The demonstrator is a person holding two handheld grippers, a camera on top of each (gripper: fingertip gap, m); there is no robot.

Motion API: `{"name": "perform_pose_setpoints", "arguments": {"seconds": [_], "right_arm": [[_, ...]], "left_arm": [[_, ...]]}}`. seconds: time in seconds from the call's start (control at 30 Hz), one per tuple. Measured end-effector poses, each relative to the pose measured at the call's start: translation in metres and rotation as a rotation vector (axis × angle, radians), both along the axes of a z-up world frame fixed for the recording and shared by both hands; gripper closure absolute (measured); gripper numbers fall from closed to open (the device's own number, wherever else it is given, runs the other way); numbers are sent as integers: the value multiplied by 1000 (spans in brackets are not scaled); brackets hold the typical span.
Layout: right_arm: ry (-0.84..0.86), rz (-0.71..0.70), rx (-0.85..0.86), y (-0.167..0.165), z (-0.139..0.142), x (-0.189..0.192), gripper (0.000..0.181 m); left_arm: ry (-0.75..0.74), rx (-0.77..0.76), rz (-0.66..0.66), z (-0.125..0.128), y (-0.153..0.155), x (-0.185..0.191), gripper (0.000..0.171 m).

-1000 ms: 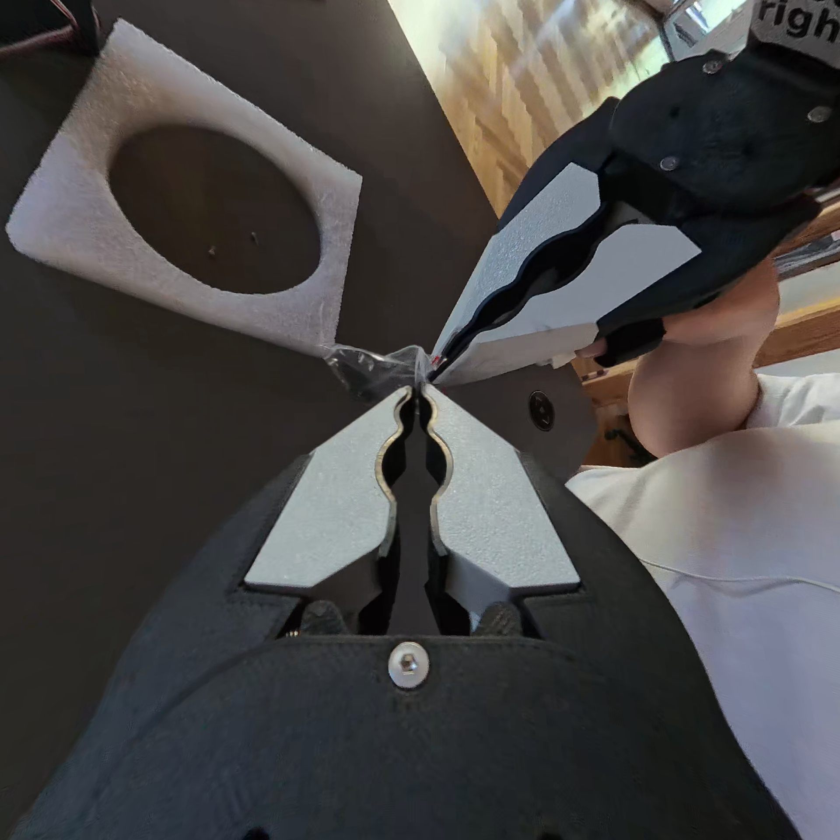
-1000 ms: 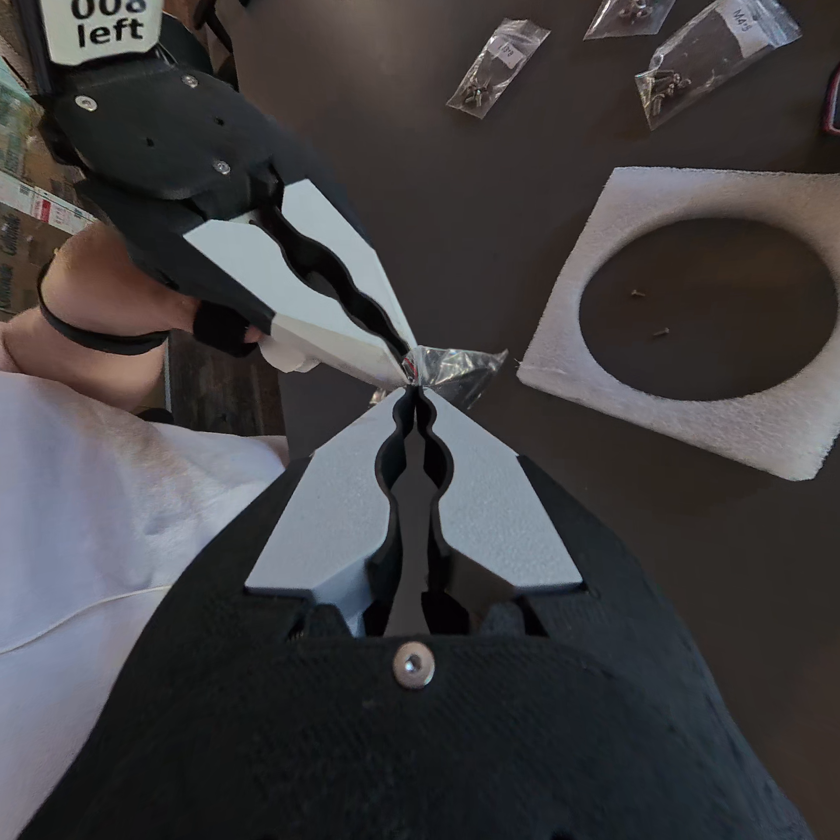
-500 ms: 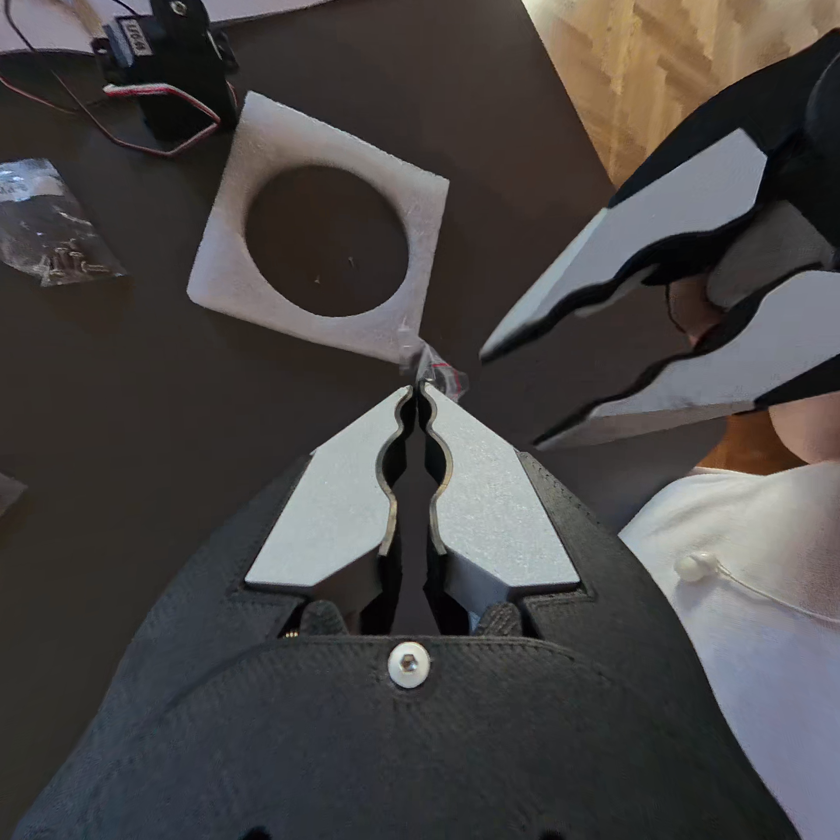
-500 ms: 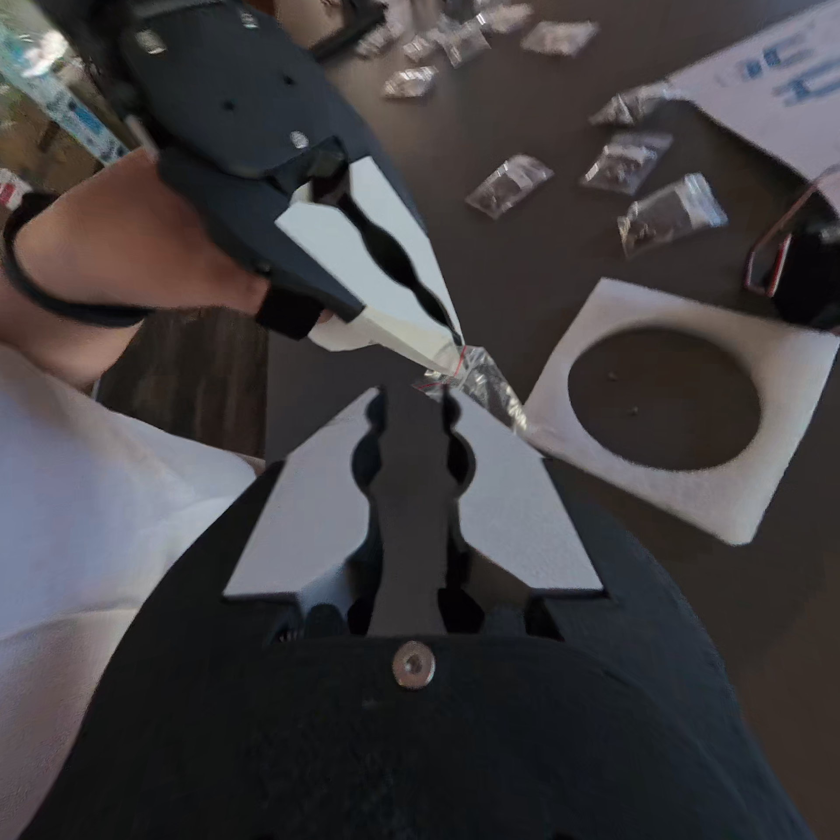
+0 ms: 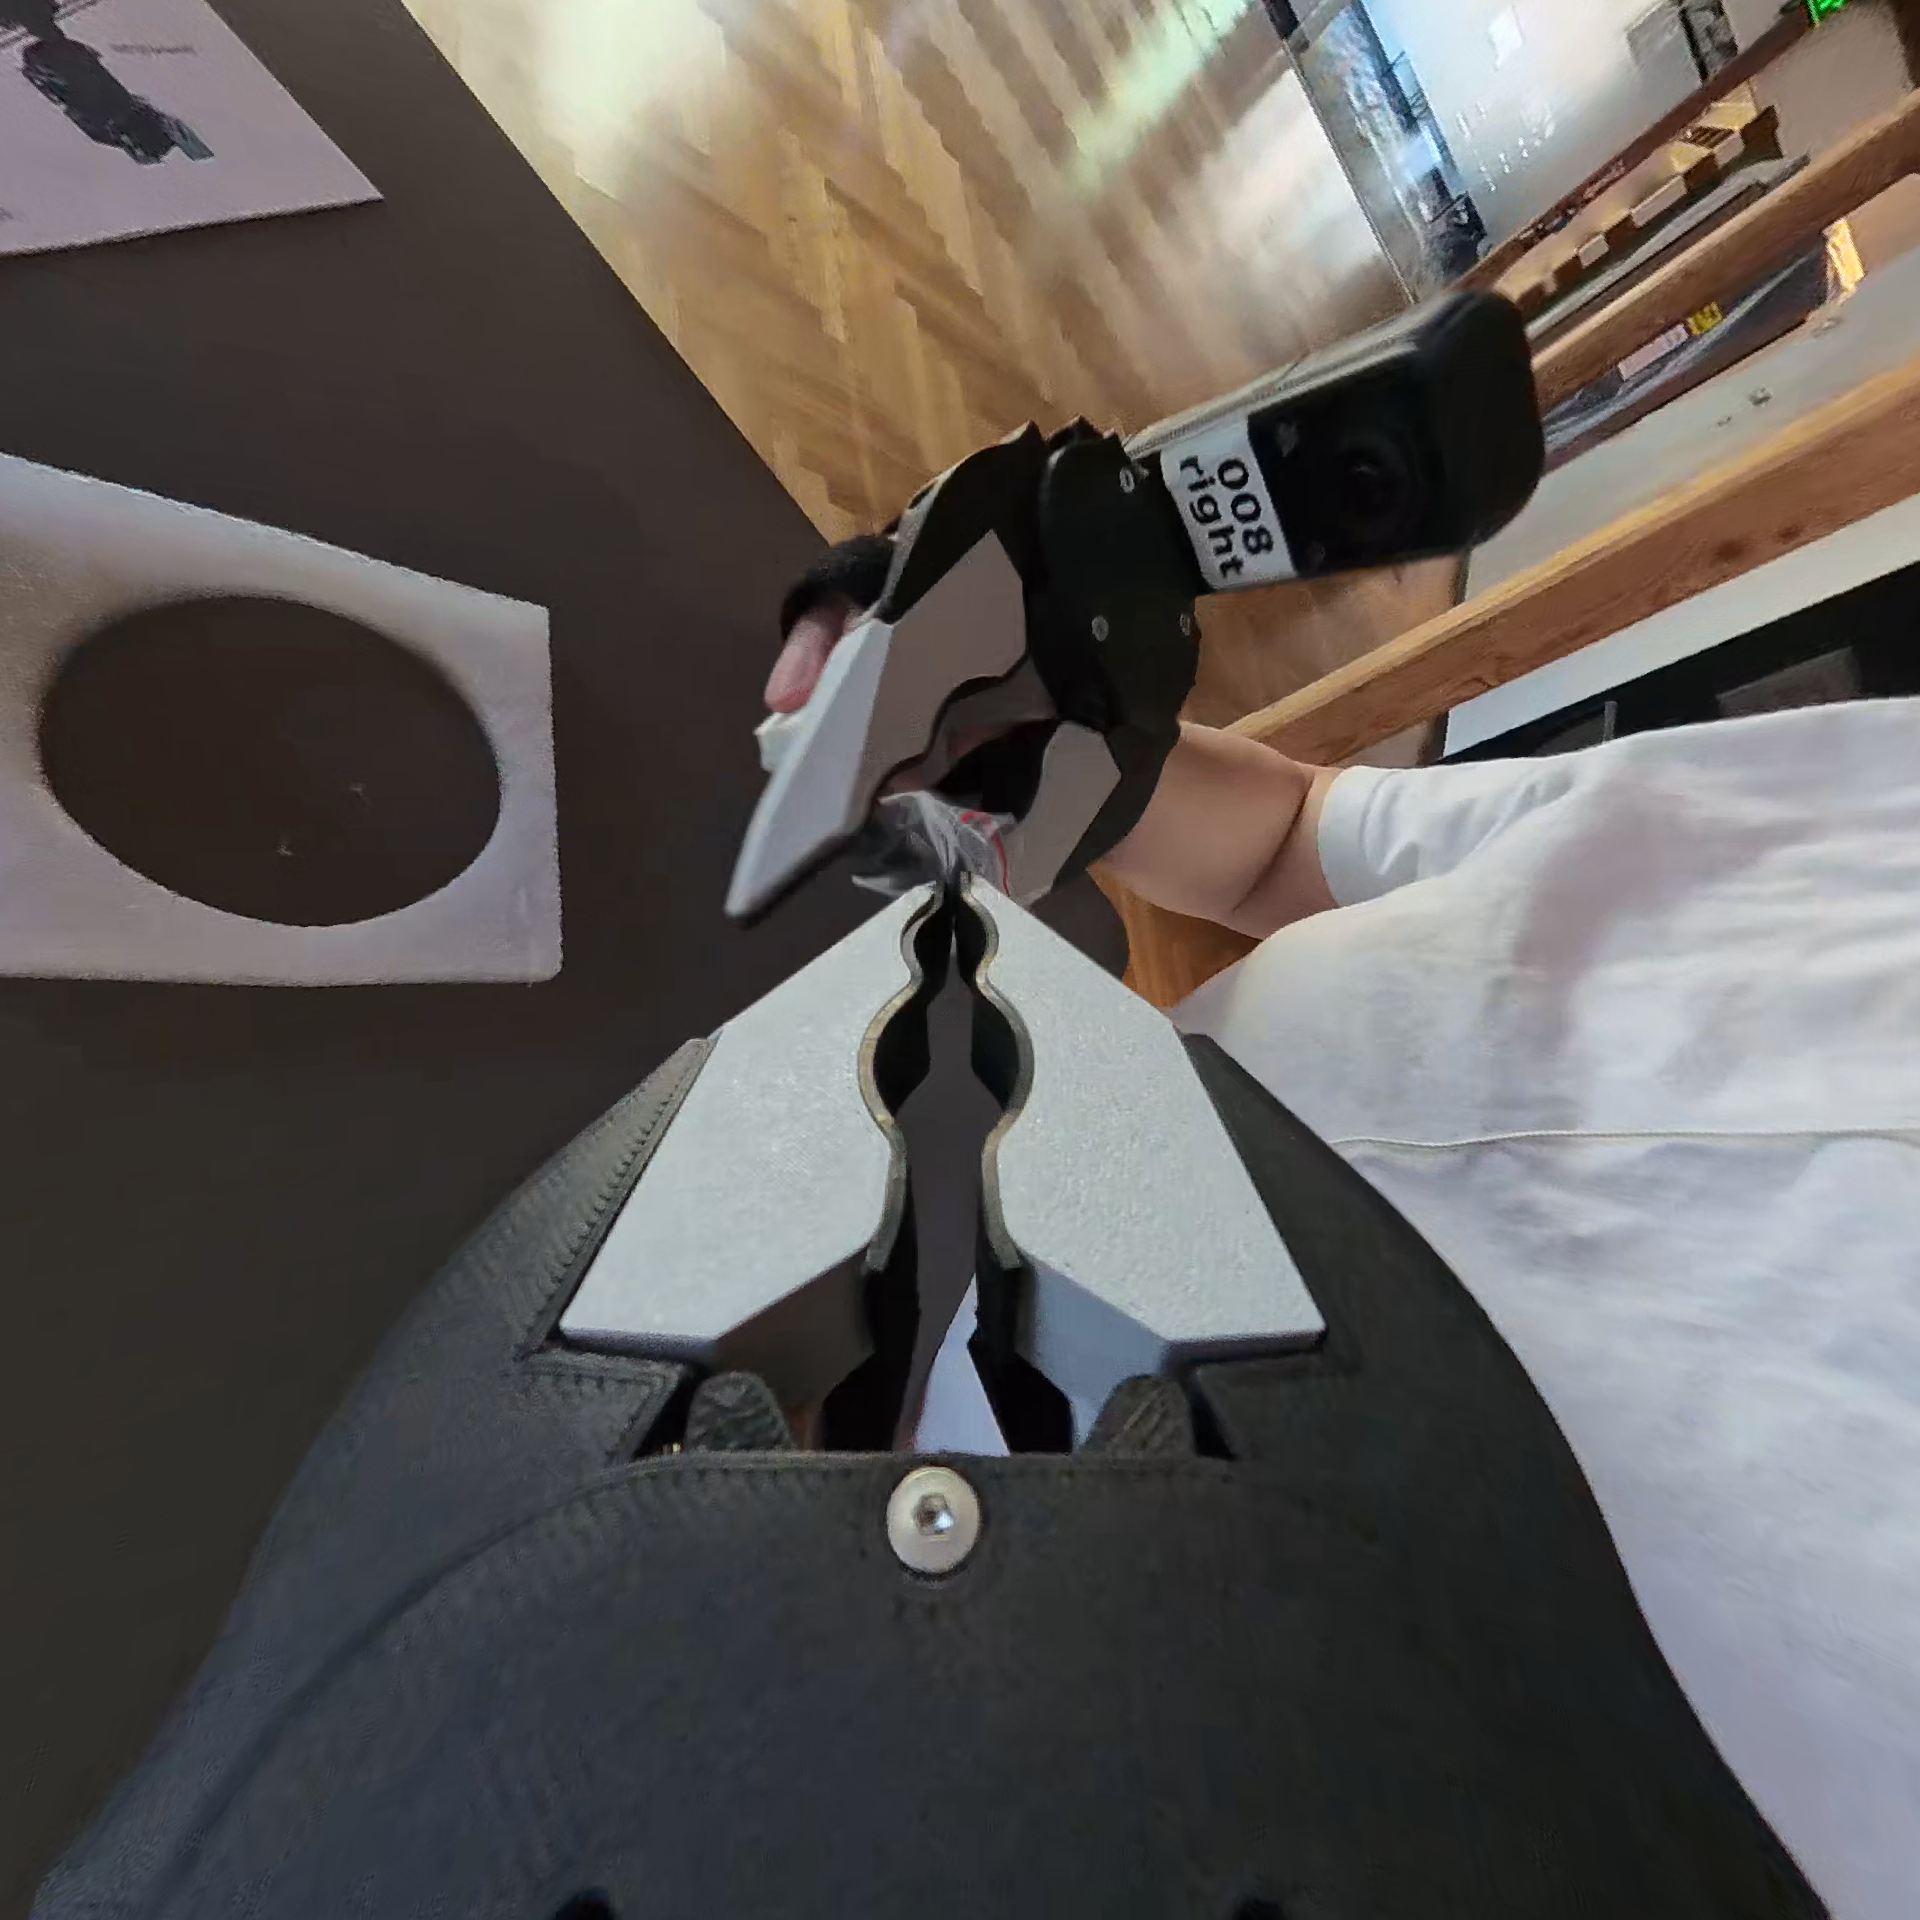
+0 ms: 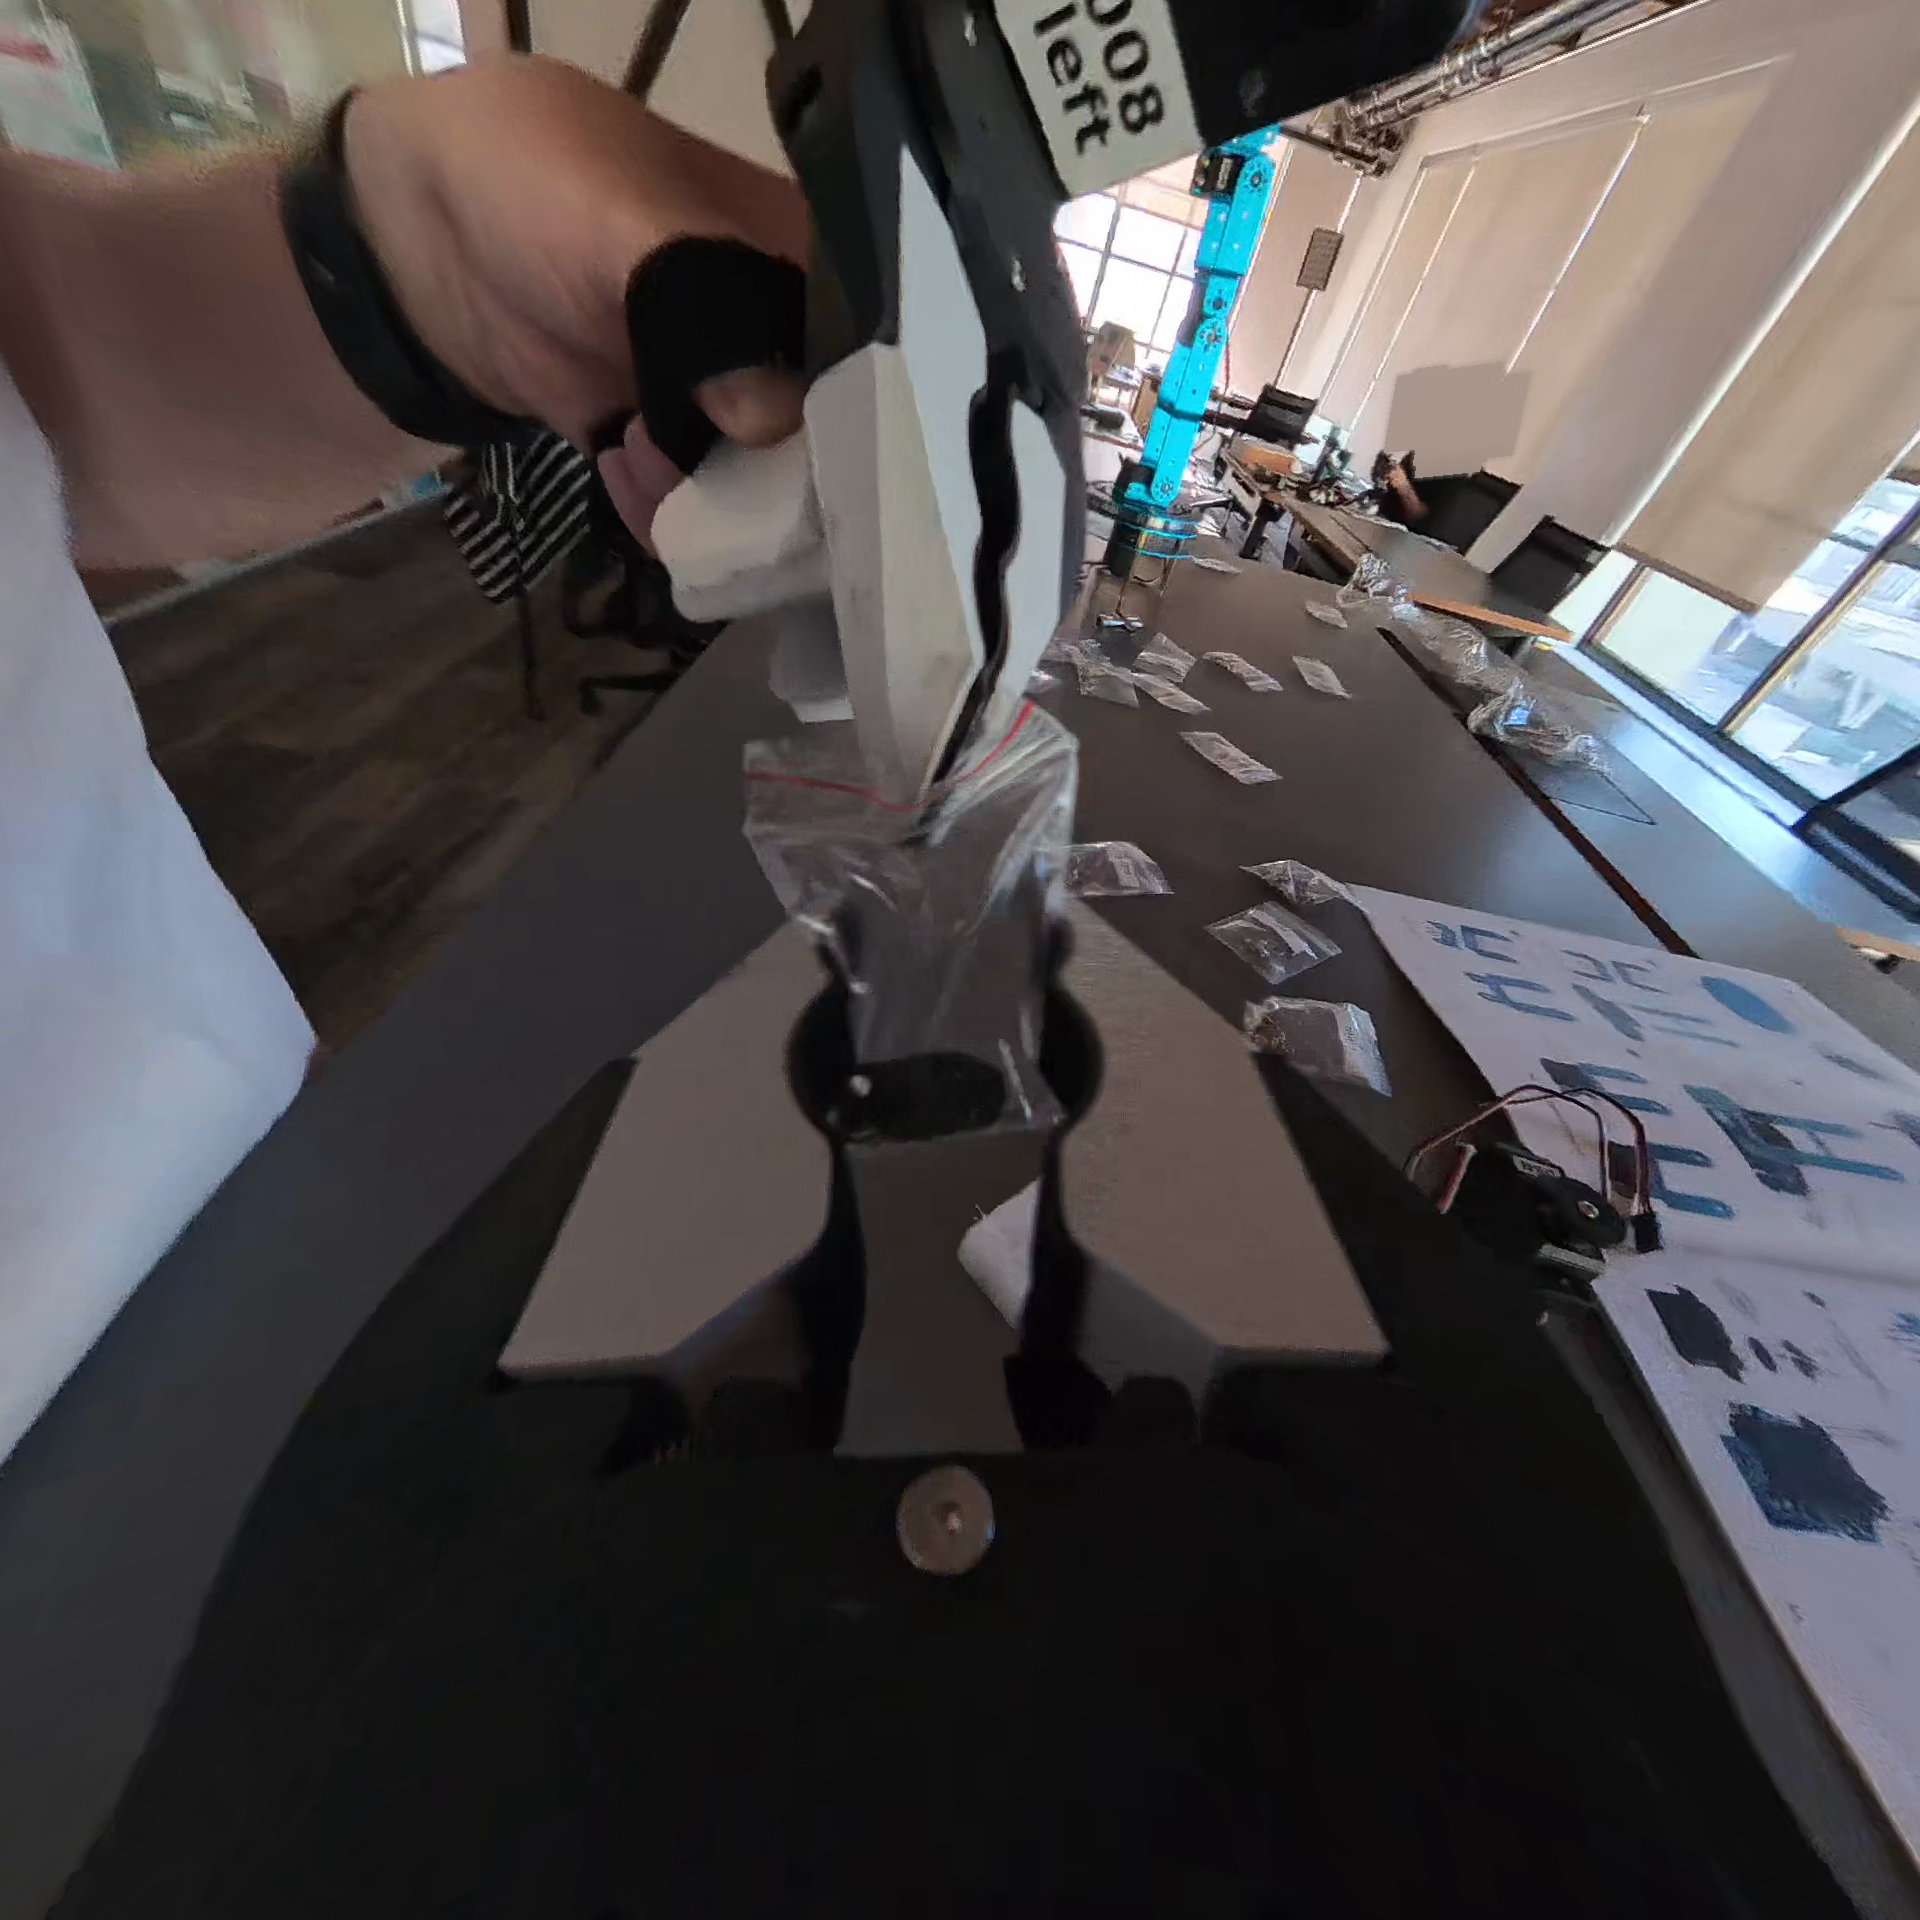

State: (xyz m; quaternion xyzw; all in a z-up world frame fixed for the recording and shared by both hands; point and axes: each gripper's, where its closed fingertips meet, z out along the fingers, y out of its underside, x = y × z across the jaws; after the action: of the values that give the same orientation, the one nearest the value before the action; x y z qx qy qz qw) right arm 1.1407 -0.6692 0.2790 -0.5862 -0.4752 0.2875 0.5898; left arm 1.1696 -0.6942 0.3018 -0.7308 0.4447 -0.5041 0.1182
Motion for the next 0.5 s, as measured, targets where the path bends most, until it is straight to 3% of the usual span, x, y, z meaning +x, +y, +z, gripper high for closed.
{"name": "perform_pose_setpoints", "arguments": {"seconds": [0.07,0.23,0.27,0.33,0.5], "right_arm": [[7,15,-9,-2,3,4,172],[-41,-15,21,-6,3,8,176],[-69,-39,28,-3,1,8,176],[-149,-89,29,3,-8,10,177],[-280,-172,13,12,-23,14,177]], "left_arm": [[0,7,-2,0,3,-3,171],[-4,2,31,-10,10,-11,171],[2,10,50,-13,13,-12,168],[10,39,105,-15,23,-17,145],[-62,186,156,6,25,-25,161]]}}
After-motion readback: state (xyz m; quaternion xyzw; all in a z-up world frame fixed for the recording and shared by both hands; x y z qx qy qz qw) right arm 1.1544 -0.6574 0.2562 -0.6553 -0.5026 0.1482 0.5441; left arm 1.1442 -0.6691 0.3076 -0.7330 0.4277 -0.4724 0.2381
